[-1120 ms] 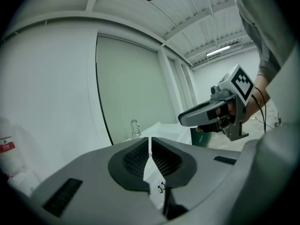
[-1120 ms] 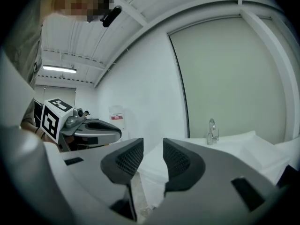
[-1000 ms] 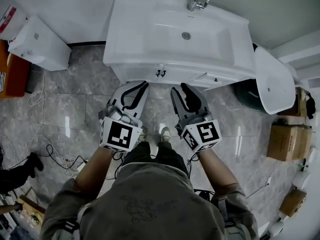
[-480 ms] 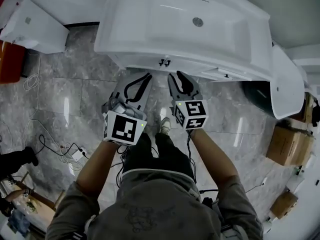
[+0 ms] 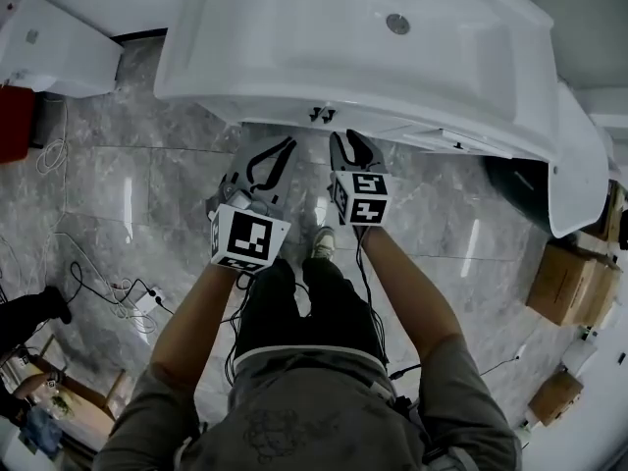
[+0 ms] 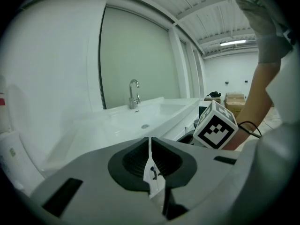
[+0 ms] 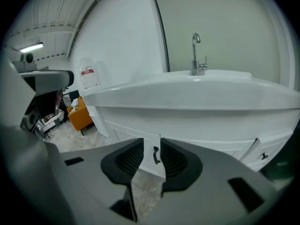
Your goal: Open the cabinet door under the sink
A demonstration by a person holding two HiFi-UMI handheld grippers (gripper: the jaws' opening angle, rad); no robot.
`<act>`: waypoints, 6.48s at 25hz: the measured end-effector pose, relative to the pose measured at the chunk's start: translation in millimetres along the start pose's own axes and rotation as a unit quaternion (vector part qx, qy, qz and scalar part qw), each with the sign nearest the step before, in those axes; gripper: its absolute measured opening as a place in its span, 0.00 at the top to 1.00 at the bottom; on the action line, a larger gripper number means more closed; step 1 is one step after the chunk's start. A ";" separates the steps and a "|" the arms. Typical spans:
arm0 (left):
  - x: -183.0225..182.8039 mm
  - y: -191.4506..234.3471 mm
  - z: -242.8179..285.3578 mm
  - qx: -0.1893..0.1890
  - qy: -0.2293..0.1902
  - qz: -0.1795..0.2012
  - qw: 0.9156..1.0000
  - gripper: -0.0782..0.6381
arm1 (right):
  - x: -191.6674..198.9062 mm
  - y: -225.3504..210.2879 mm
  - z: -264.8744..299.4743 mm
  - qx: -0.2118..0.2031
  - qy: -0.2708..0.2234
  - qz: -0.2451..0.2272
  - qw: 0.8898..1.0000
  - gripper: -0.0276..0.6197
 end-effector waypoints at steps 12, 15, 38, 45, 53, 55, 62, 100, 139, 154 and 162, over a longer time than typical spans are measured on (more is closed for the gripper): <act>57.6 -16.0 67.0 0.024 0.033 -0.032 0.999 0.85 | 40.9 -25.7 94.5 0.005 0.048 0.023 0.999 0.77; 66.3 -15.7 74.4 0.022 0.023 -0.045 0.998 0.85 | 44.3 -30.4 112.9 -0.004 0.055 0.017 0.998 0.76; 113.3 -31.9 107.2 0.033 0.073 -0.047 0.996 0.85 | 48.7 -38.5 156.6 0.011 0.037 0.009 0.999 0.87; 117.3 -36.7 100.1 0.035 0.085 -0.050 0.995 0.85 | 62.0 -31.6 143.7 0.006 0.047 0.010 0.999 0.87; 119.9 -59.8 84.5 0.051 0.093 -0.042 0.993 0.85 | 91.4 -19.8 115.6 -0.004 0.049 -0.011 0.999 0.87; 117.9 -69.2 82.4 0.061 0.086 -0.040 0.994 0.85 | 99.8 -18.5 110.6 -0.009 0.051 -0.021 0.998 0.87; 116.2 -95.1 86.7 0.083 0.085 -0.046 0.992 0.85 | 123.6 -17.7 89.4 -0.017 0.052 -0.062 0.997 0.88; 79.5 -256.2 107.0 0.198 0.129 0.014 0.972 0.85 | 297.0 -169.4 -60.6 0.106 0.095 -0.003 0.990 0.88; -60.4 -114.3 -87.9 0.046 0.024 -0.040 0.998 0.85 | 64.0 -32.4 -261.1 -0.008 -0.042 0.007 0.999 0.90; -173.8 -72.5 -211.0 -0.037 -0.100 0.014 0.994 0.85 | -91.4 18.8 -414.1 -0.020 -0.215 -0.081 0.973 0.90; -208.6 -71.4 -265.4 -0.051 -0.158 0.029 0.986 0.85 | -129.8 48.1 -490.9 -0.024 -0.305 -0.100 0.947 0.90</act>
Point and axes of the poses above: the fingertips, and each gripper's own axes: z forward along the fingers, y to its left, x out of its underside, the point moved 2 cm from there along -z, backward along the fingers, and after that the axes turned 15 degrees about y, right-handed, at the moved point
